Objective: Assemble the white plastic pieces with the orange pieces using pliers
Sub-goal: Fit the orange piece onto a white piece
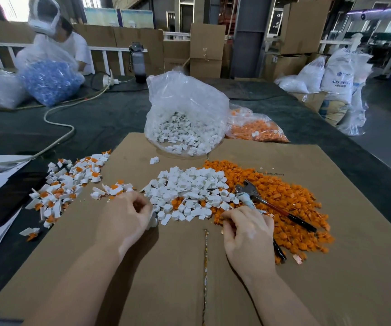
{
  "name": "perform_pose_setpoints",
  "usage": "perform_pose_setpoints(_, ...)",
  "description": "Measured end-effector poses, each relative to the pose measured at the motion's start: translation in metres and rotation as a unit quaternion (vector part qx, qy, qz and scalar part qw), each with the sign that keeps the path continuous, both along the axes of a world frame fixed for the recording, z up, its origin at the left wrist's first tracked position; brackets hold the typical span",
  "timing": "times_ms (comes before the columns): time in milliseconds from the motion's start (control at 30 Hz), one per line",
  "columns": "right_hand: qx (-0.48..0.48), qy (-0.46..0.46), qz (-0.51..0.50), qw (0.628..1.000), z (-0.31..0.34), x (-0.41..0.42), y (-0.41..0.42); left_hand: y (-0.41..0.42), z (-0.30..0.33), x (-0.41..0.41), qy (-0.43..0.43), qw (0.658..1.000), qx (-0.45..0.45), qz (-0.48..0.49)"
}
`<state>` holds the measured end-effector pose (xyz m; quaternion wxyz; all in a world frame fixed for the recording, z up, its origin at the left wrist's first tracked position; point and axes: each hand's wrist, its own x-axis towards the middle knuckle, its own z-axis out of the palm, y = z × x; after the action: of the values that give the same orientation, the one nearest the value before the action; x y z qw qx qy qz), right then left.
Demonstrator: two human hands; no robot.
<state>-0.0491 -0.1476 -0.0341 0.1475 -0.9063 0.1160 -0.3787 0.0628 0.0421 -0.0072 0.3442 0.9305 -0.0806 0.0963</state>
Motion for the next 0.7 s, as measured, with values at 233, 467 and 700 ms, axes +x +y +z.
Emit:
perform_pose_setpoints(233,-0.064,0.053,-0.037,0.996,0.0,0.003,0.003,-0.003,0.0,-0.007,0.06,0.994,0.073,-0.057)
perform_pose_setpoints(467,-0.069,0.059,-0.041,0.995,0.002,0.004,0.004,-0.017,0.014,-0.011,0.073,0.989,-0.029,-0.121)
perform_pose_setpoints(700,-0.019,0.026,-0.042,0.999,0.002,0.001,0.002,-0.064,0.015,-0.031,0.042,0.977,-0.072,-0.197)
